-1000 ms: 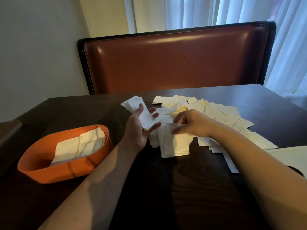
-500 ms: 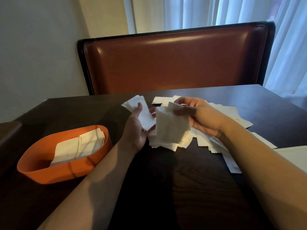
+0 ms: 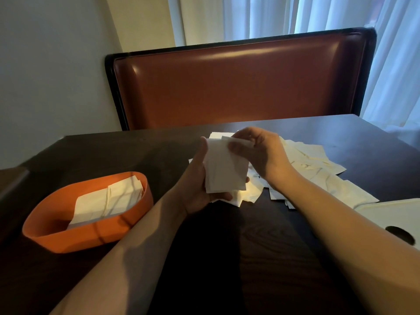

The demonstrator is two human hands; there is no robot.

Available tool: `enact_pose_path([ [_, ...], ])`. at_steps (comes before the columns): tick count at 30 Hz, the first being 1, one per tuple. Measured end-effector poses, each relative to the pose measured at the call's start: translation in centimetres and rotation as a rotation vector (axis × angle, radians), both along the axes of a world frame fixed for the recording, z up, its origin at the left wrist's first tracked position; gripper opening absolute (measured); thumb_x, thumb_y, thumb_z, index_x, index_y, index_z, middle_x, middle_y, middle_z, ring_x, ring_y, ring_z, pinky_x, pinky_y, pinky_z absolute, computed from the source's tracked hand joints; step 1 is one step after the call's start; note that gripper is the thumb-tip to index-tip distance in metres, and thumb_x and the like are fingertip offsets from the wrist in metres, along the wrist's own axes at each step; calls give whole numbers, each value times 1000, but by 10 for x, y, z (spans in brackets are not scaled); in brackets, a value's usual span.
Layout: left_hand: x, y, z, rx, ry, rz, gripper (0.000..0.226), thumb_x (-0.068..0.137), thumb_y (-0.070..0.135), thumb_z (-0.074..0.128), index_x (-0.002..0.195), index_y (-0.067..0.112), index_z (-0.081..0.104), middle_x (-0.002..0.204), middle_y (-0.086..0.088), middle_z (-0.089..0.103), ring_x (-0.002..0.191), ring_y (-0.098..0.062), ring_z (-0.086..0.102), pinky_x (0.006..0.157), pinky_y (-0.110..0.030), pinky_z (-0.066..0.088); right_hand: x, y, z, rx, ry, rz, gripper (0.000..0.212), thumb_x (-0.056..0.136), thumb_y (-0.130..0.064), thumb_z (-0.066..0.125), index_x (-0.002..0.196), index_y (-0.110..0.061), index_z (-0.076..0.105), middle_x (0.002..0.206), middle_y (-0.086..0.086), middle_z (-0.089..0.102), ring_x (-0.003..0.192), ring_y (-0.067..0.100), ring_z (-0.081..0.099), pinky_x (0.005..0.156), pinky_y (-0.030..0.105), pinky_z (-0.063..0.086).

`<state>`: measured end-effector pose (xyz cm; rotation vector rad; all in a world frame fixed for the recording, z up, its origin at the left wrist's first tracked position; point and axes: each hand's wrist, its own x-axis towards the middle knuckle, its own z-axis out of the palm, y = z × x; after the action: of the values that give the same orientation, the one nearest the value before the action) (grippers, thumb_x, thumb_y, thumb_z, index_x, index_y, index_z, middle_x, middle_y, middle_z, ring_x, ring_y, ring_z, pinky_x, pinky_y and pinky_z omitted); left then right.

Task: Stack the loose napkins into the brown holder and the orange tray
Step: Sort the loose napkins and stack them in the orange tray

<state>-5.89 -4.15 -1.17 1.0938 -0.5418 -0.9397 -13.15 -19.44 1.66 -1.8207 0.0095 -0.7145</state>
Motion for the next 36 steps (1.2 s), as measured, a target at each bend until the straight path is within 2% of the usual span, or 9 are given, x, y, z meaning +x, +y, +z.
enact_pose_path([
  [6, -3, 2, 2, 65, -26, 107, 46, 94, 55, 43, 118, 19, 58, 95, -10, 72, 86, -25, 69, 75, -41, 47, 7, -9, -6, -39, 213, -96, 17, 89, -28, 69, 100, -15, 68, 88, 4, 69, 68, 4, 58, 58, 10, 47],
  [11, -2, 0, 1, 69, -13, 165, 48, 96, 60, 41, 114, 22, 64, 99, -8, 73, 94, -27, 66, 85, -47, 46, 5, -16, -8, 86, 108, -82, 16, 91, -23, 70, 93, -7, 72, 88, 28, 65, 67, 17, 55, 61, 17, 48],
  [15, -1, -1, 3, 79, -22, 194, 57, 95, 69, 31, 118, 29, 62, 112, -7, 72, 104, -28, 68, 102, -55, 45, -3, -20, 5, 416, 111, 264, 16, 95, -17, 61, 100, -4, 70, 89, 10, 71, 82, 15, 64, 74, 26, 55],
  [18, -6, 1, 8, 7, 33, 164, 62, 96, 68, 26, 121, 24, 62, 114, -11, 70, 103, -28, 68, 91, -50, 54, -6, -19, 7, 482, 167, 416, 20, 89, -18, 65, 103, -5, 68, 93, 7, 71, 90, 18, 64, 79, 26, 57],
  [22, -10, 1, 7, 44, 21, 86, 71, 91, 75, 18, 118, 26, 62, 110, -11, 71, 98, -27, 69, 58, -30, 51, 2, -7, -4, 309, 159, 197, 26, 84, -25, 73, 97, -2, 69, 82, 5, 65, 68, 12, 53, 60, 21, 43],
  [24, -10, 0, 7, 57, 30, 58, 73, 89, 77, 15, 120, 28, 60, 108, -10, 73, 98, -26, 70, 55, -28, 51, 5, -4, -9, 271, 162, 121, 25, 87, -22, 72, 98, 0, 68, 85, 3, 65, 63, 0, 57, 57, 15, 46],
  [29, -9, 1, 7, 61, -5, 45, 59, 92, 69, 26, 115, 29, 63, 105, -9, 74, 94, -24, 71, 61, -31, 50, 10, -1, -11, 226, 164, 38, 23, 87, -20, 72, 103, -6, 63, 97, 2, 63, 85, 11, 61, 59, 13, 49],
  [32, -9, 4, 6, 92, -35, 45, 41, 92, 45, 49, 122, 19, 57, 106, -11, 71, 94, -24, 68, 69, -34, 48, 12, -1, -12, 209, 207, 63, 37, 89, -31, 68, 117, -8, 61, 108, 3, 66, 98, 14, 64, 77, 23, 55],
  [36, -11, 4, 7, 70, 14, 46, 31, 90, 26, 52, 118, 13, 56, 100, -12, 72, 87, -23, 69, 61, -31, 47, 10, 1, -14, 136, 105, 46, 12, 95, -20, 62, 97, -9, 67, 92, -2, 67, 79, -2, 64, 70, 15, 54],
])
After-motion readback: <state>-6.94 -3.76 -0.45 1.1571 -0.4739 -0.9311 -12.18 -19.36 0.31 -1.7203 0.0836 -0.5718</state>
